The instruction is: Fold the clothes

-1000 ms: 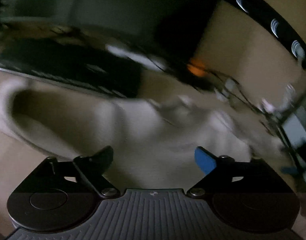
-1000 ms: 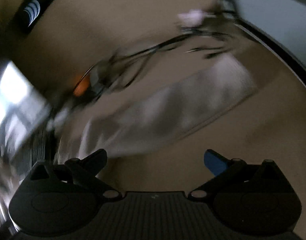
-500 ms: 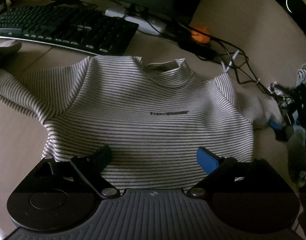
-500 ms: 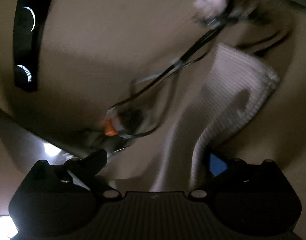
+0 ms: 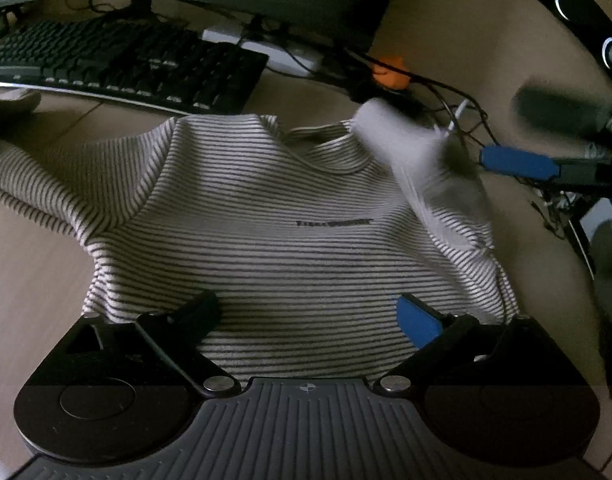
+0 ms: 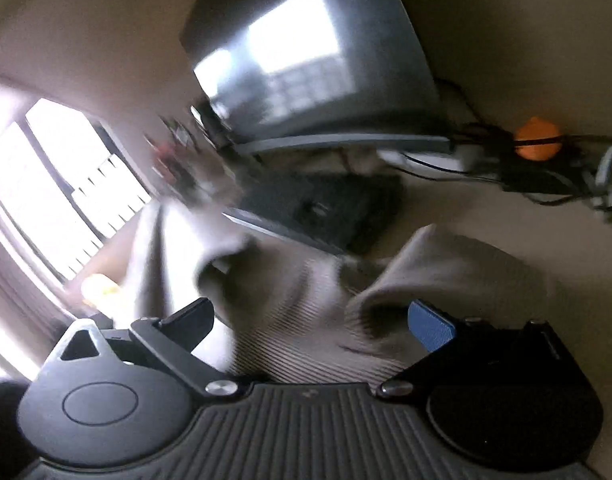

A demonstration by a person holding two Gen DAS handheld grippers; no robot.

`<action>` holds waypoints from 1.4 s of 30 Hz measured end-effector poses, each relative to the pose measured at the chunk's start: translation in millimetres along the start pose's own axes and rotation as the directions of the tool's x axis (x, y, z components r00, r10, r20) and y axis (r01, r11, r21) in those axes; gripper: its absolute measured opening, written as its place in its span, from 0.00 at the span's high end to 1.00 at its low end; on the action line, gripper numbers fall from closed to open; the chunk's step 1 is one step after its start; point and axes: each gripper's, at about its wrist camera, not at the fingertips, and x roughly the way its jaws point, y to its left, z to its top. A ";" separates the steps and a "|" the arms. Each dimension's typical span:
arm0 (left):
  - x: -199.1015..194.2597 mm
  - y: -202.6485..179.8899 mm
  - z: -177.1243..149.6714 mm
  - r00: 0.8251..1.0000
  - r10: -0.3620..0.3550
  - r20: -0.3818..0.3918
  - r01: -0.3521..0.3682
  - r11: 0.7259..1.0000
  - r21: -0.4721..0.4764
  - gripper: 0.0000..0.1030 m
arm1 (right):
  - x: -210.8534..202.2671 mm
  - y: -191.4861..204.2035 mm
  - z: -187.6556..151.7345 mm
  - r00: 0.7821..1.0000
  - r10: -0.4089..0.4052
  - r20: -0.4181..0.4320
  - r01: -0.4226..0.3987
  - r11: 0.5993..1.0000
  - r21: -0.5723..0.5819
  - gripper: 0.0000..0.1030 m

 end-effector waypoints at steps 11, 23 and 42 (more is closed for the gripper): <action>-7.5 2.1 -2.5 1.000 0.016 -0.005 -0.015 0.998 0.058 0.03 | -4.8 -70.9 -5.5 0.973 -0.232 -0.012 0.211 0.858 0.469 0.00; -16.3 16.8 6.8 0.999 0.033 0.042 -0.033 0.999 -0.011 0.03 | 4.1 7.4 10.4 0.981 -0.184 0.065 0.186 0.982 -0.026 0.00; 39.3 70.7 91.0 0.960 0.234 0.157 -0.208 0.964 -0.164 0.62 | 50.7 33.6 -82.0 0.761 -0.634 0.141 0.560 0.532 -0.635 0.00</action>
